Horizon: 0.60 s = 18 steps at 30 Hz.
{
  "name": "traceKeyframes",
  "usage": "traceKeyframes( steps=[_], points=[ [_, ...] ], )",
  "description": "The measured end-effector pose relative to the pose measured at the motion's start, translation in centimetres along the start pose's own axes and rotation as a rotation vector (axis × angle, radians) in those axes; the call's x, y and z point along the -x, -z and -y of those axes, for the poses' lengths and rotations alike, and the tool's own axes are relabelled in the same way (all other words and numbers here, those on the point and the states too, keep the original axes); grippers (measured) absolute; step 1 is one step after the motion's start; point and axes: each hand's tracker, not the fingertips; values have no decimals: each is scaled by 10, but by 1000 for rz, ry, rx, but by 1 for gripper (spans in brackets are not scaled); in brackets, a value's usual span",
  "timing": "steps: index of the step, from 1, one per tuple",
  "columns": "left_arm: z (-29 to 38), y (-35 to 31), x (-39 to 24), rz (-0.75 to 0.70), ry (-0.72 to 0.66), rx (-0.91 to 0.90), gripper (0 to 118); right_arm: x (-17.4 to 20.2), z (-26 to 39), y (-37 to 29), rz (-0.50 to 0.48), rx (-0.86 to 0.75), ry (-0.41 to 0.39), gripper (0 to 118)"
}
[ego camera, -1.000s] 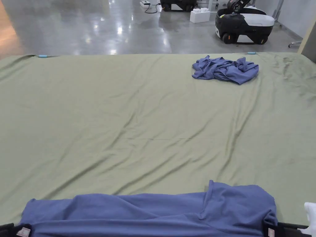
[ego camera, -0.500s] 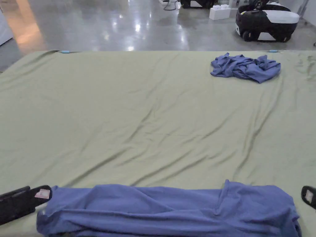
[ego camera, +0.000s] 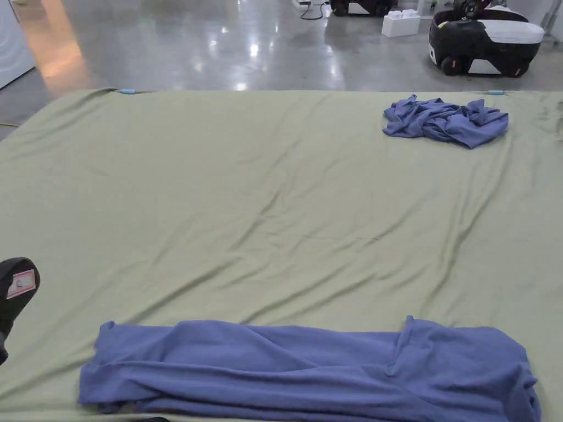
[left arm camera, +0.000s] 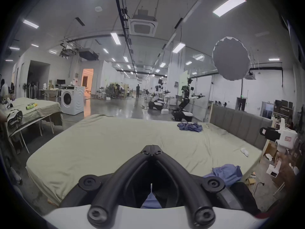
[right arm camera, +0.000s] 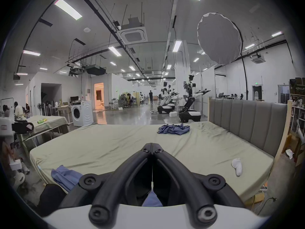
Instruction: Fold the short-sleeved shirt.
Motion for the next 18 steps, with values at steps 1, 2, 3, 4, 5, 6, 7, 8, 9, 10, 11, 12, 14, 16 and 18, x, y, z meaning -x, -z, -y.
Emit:
traceKeyframes(
  steps=[1,2,3,4,5,6,7,8,9,10,11,12,14,16,18],
  points=[
    [-1,0,-5,-22,-4,-11,0,0,-1,0,-2,6,-3,3],
    [0,-1,-3,-29,-1,-13,0,-2,-2,3,-15,15,-7,3],
    [0,0,0,-2,-15,7,0,-2,-2,4,-25,16,-13,3],
    [3,1,1,1,-28,7,0,-2,-3,4,-29,16,-21,3],
    [2,3,-2,-4,-29,1,0,-1,-3,6,-32,20,-27,3],
    [1,6,2,1,-41,0,0,-1,-4,9,-41,34,-29,3],
    [1,12,12,46,-118,21,0,-2,-2,12,-60,54,-20,3],
    [3,21,27,117,-206,56,0,-2,0,13,-73,61,-3,3],
    [7,31,41,180,-278,66,21,-3,1,14,-83,70,13,3],
    [15,51,67,267,-393,104,83,-1,3,16,-113,87,37,3],
    [24,68,84,313,-487,191,115,-1,5,17,-129,94,45,3],
    [37,83,98,316,-585,276,118,0,7,19,-133,101,45,3],
    [78,113,132,367,-732,420,118,7,10,20,-149,128,44,3],
    [110,132,149,221,-745,637,118,10,14,22,-175,148,53,3],
    [139,141,157,299,-804,734,118,14,19,21,-193,167,60,3]
  ],
)
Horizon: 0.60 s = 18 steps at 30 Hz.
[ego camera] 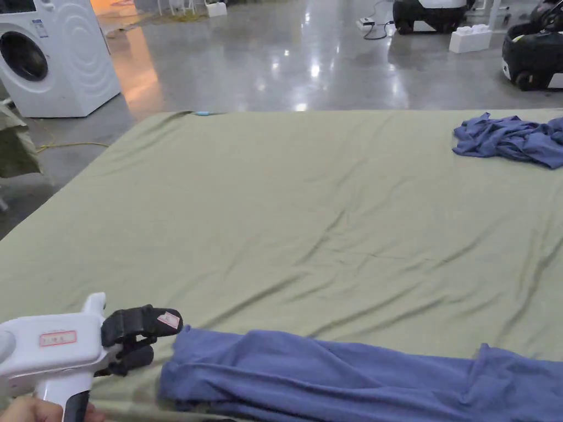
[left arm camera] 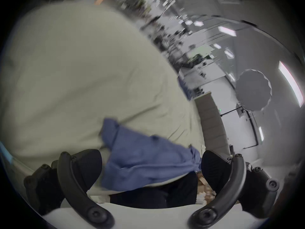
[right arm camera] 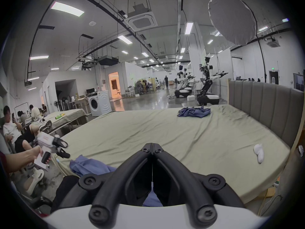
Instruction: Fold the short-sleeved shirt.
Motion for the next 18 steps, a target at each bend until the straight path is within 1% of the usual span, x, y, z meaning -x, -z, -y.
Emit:
traceKeyframes(
  steps=[1,4,5,6,7,8,9,10,11,12,13,14,15,16,18],
  points=[
    [5,9,9,-21,-61,33,118,1,2,1,-8,8,3,3],
    [15,27,18,8,-137,72,118,7,5,3,-15,25,0,3],
    [19,34,18,41,-153,73,118,8,6,4,-21,33,3,3],
    [22,41,15,108,-159,63,118,8,6,4,-25,39,6,3],
    [15,44,12,151,-175,66,118,9,7,6,-30,44,6,3],
    [15,52,10,176,-196,71,112,11,7,5,-33,52,5,3],
    [15,57,8,180,-207,62,81,12,7,6,-36,57,3,3],
    [15,63,7,168,-198,53,10,12,7,7,-38,63,1,3],
    [-3,67,15,130,-179,51,10,13,7,7,-40,66,-2,3],
    [-5,71,13,39,-156,64,10,14,6,6,-42,70,-4,3],
    [-6,73,13,3,-155,43,10,15,5,6,-42,74,-5,3],
    [-6,76,9,73,-160,81,10,15,4,5,-42,75,-6,3],
    [-6,76,3,81,-129,90,10,15,4,4,-42,75,-8,3],
    [-7,73,-10,35,-62,86,10,13,4,2,-38,74,-11,3],
    [-10,69,-35,25,39,83,10,9,4,1,-36,78,-8,3]
  ],
)
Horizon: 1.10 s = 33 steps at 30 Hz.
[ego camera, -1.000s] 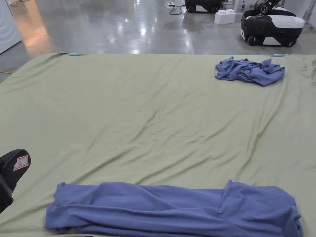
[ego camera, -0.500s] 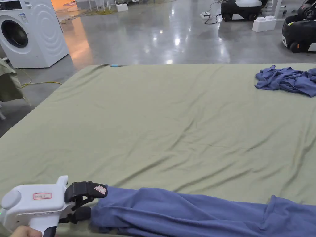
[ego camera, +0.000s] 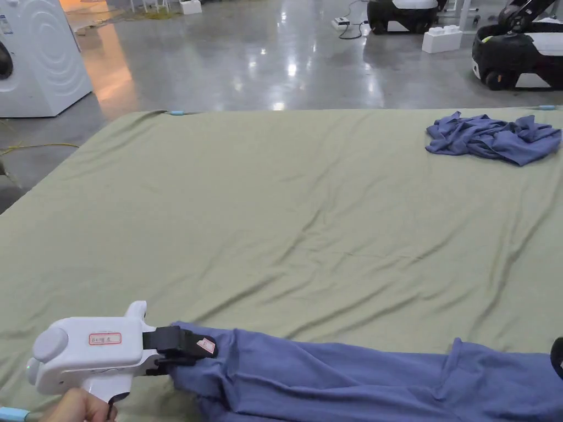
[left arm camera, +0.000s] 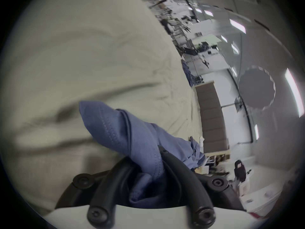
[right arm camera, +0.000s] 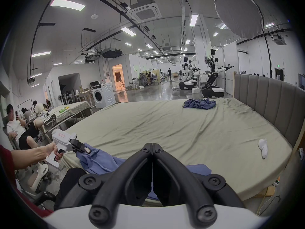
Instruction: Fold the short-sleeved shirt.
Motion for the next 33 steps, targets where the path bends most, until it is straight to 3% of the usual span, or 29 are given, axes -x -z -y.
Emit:
traceKeyframes(
  steps=[4,7,9,14,15,16,17,19,24,25,26,27,28,31,33],
  points=[
    [18,19,-82,28,186,8,10,-4,2,5,-3,13,37,3],
    [34,58,-120,50,227,74,10,-5,4,7,2,23,49,3],
    [41,89,-127,51,298,112,10,-5,5,7,-1,30,54,3],
    [58,152,-128,-65,322,186,11,-10,7,-2,7,42,59,3],
    [61,156,-127,-86,332,195,18,-11,6,-3,8,43,62,3],
    [62,161,-125,-89,346,211,45,-12,6,-5,9,43,65,3],
    [62,163,-126,-78,341,209,62,-14,7,-5,11,43,65,3],
    [64,152,-126,30,273,171,86,-17,8,-6,19,48,68,3],
    [66,85,-144,61,357,-100,87,-24,11,-8,20,61,104,3],
    [68,72,-146,41,324,-163,81,-24,12,-8,20,63,108,3],
    [74,58,-144,2,310,-278,64,-25,12,-8,20,66,112,3],
    [79,48,-143,-28,350,-353,24,-25,13,-8,20,70,115,3],
    [86,40,-146,-88,438,-433,0,-25,13,-7,18,73,115,3],
    [104,53,-158,-449,595,-442,0,-26,14,-8,9,79,122,3],
    [106,78,-152,-444,612,-311,0,-26,13,-8,2,75,126,3]
  ],
)
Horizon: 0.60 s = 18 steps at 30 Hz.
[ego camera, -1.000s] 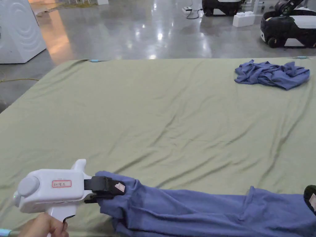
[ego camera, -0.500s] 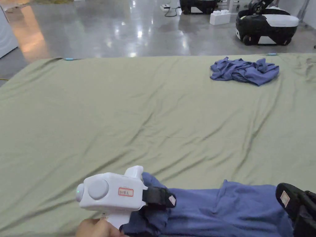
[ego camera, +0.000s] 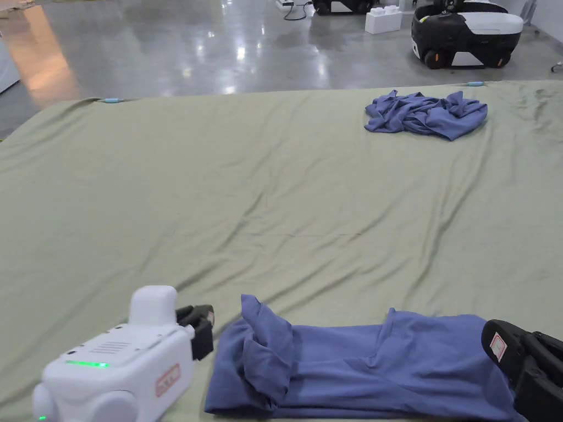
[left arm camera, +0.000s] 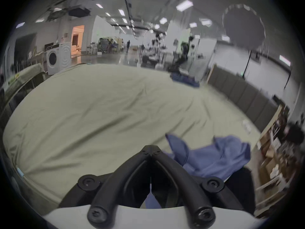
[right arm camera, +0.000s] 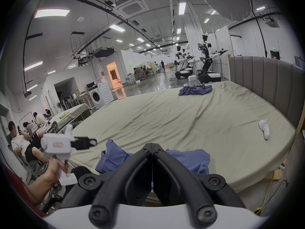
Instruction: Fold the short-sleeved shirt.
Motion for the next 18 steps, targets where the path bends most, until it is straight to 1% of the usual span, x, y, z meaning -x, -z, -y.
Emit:
traceKeyframes(
  steps=[1,2,6,8,10,11,12,15,16,17,18],
  points=[
    [8,8,-10,-46,20,17,0,-1,-1,0,-5,-1,2,3],
    [14,15,-19,-53,66,35,0,-1,-2,-1,-6,-1,3,3],
    [32,42,-68,50,168,99,0,-6,-4,-3,-4,-4,5,3],
    [37,59,-99,39,229,132,0,-9,-3,-3,2,3,12,3],
    [38,75,-124,79,254,129,0,-12,-1,-5,4,7,20,3],
    [37,86,-139,68,239,151,0,-13,-1,-6,10,12,25,3],
    [38,91,-147,93,222,176,0,-15,-1,-7,15,15,27,3],
    [42,101,-181,81,261,151,0,-20,1,-13,33,18,24,3],
    [41,100,-181,119,243,144,0,-22,1,-15,38,18,24,3],
    [39,102,-183,180,185,156,0,-24,1,-16,43,21,25,3],
    [36,102,-183,194,157,172,0,-25,1,-17,47,22,27,3]
  ],
)
